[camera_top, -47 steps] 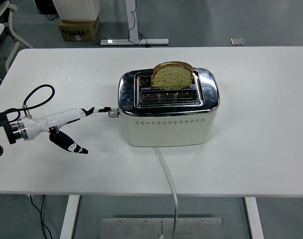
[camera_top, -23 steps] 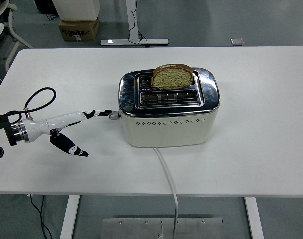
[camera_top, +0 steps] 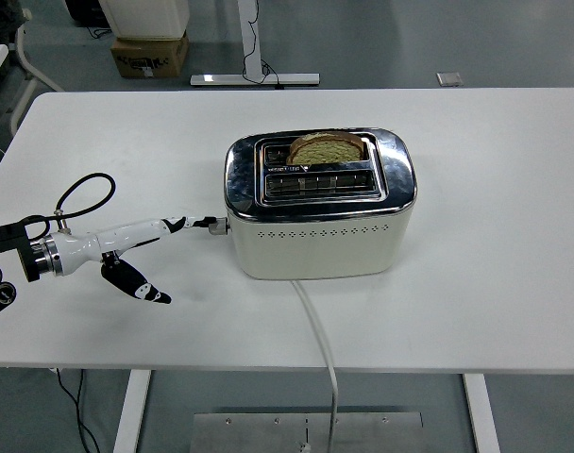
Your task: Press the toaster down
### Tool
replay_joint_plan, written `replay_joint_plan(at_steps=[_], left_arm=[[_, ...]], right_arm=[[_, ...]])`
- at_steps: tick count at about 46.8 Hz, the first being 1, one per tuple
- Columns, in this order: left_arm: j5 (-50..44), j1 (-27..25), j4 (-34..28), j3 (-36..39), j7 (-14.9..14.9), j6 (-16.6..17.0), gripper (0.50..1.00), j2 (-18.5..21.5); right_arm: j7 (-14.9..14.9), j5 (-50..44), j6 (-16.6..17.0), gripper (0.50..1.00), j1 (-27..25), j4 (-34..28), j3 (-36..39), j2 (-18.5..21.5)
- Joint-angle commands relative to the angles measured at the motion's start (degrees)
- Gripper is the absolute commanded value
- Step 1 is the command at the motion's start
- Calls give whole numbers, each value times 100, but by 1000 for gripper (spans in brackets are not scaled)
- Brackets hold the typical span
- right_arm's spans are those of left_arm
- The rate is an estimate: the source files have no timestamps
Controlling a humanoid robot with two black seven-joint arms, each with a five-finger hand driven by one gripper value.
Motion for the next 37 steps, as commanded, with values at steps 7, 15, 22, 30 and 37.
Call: replay_joint_plan(at_steps=[7, 15, 22, 30, 37], left_arm=[[13, 1, 11, 0, 0, 0, 1000, -20], [13, 1, 73, 0, 0, 0, 1000, -55], [4, 71, 90, 0, 0, 9, 1000, -64], [13, 98, 169, 43, 0, 114, 1000, -64], [13, 98, 196, 52, 0, 114, 1000, -73]], right_arm=[[0, 0, -3, 1000, -6, 0, 0, 0], [0, 0, 6, 1000, 3, 0, 0, 0], [0, 0, -3, 1000, -6, 0, 0, 0], [0, 0, 6, 1000, -6, 0, 0, 0], [0, 0, -3, 1000, 3, 0, 0, 0]])
